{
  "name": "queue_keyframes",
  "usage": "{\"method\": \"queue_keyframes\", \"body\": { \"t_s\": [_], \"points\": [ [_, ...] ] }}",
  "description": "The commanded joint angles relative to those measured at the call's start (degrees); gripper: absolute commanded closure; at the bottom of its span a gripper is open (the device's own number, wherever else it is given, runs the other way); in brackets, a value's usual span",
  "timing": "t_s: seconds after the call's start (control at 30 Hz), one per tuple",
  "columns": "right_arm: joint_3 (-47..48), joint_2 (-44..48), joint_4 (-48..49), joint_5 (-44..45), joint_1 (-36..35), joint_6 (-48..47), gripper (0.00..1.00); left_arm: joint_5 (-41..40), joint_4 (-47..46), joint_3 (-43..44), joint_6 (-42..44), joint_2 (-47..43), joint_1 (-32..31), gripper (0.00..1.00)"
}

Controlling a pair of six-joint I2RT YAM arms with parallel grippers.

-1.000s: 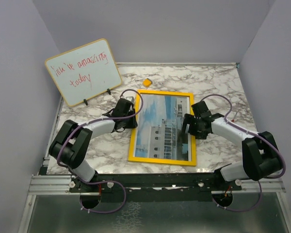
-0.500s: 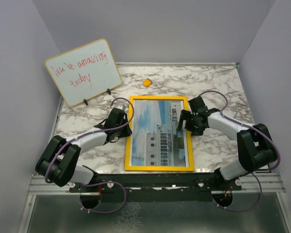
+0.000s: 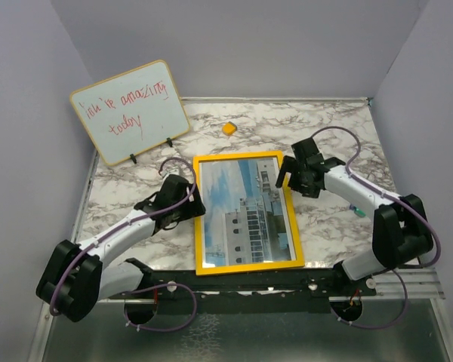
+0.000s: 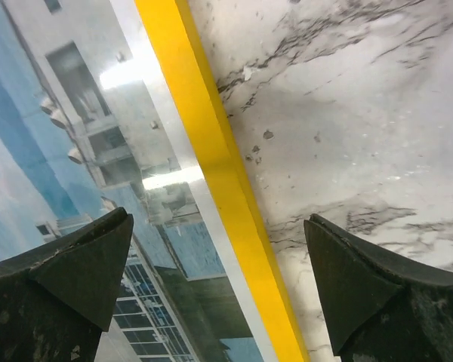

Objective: Take the photo out of the frame
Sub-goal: Move the photo frame to the center of the board.

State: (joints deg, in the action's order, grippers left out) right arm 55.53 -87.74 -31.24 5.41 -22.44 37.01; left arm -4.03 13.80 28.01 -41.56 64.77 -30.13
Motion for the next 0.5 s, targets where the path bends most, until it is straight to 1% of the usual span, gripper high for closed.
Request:
{"method": "queue_keyframes", "body": {
  "t_s": [0.0,0.03,0.07,0.17,0.23,0.27,0.33,0.4,0.43,0.47],
  "points": [
    [1.77,5.56,-4.02,8.15,-0.15,3.71,0.00,-3.64,7.59,7.05,5.51,1.55,-0.24,0.05],
    [1.17,6.68,-3.51,7.25,-0.13,4.06,0.00,-4.24,8.37,7.96,5.86,1.59,-0.23,0.01],
    [0.39,7.79,-2.81,5.81,-0.14,4.00,0.00,-4.65,8.95,8.70,6.27,1.30,-0.20,0.01],
    [-4.08,12.82,1.43,-2.72,-0.15,3.33,0.00,-6.32,11.81,11.33,7.73,-0.26,-0.07,0.01],
    [-9.99,18.03,9.22,-9.55,-0.20,4.00,0.00,-8.08,14.39,13.22,8.77,-1.58,0.40,0.01],
    [-12.45,20.31,12.55,-11.37,-0.67,5.39,0.00,-8.80,16.02,14.27,9.39,-1.95,1.00,0.01],
    [-14.56,22.76,14.16,-10.74,-2.35,9.73,0.00,-10.27,19.14,16.78,12.16,-2.20,3.08,0.01],
    [-14.04,22.85,13.06,-8.23,-6.05,11.07,0.01,-14.13,22.13,19.63,13.62,-2.10,5.26,0.01],
    [-13.01,22.16,11.46,-6.16,-8.52,11.66,0.01,-14.46,22.23,20.38,14.44,-2.39,6.58,0.01],
    [-11.77,21.07,10.05,-3.32,-10.99,12.14,0.01,-13.18,21.78,20.81,15.79,-2.41,7.95,0.01]
  ]
}}
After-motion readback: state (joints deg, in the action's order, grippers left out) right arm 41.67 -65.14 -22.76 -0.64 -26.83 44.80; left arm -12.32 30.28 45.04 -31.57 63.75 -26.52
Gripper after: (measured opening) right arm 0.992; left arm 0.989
